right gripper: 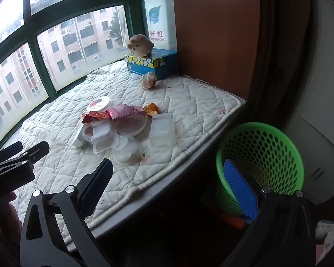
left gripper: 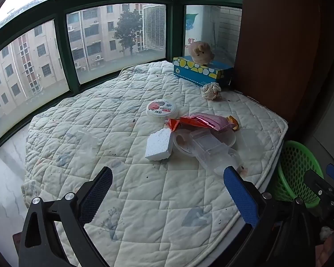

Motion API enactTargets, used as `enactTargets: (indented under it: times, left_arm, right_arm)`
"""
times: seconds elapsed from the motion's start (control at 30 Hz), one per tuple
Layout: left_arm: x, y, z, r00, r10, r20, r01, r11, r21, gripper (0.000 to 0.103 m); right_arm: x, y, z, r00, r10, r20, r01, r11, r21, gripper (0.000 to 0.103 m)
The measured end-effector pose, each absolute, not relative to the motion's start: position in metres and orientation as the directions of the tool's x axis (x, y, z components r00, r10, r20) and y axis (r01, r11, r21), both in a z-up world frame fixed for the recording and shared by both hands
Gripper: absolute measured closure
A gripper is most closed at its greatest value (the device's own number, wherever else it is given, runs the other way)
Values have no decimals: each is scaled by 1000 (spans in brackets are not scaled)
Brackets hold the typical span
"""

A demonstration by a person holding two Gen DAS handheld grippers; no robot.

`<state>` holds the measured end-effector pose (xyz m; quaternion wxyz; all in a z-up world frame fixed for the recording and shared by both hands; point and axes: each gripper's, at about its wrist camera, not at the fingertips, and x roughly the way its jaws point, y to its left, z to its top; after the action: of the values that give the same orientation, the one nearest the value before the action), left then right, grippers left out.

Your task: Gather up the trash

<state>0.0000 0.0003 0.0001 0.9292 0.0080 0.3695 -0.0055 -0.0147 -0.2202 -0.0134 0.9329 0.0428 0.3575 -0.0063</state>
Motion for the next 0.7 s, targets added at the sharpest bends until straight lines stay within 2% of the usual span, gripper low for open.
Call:
enactTargets:
  times: [0.7]
  left_arm:
    - [-1,-4,6,739,1,-674,14,1000,17,6]
  right_arm:
    - [-15,-219,-15,751,17,-661,43,996,74,5]
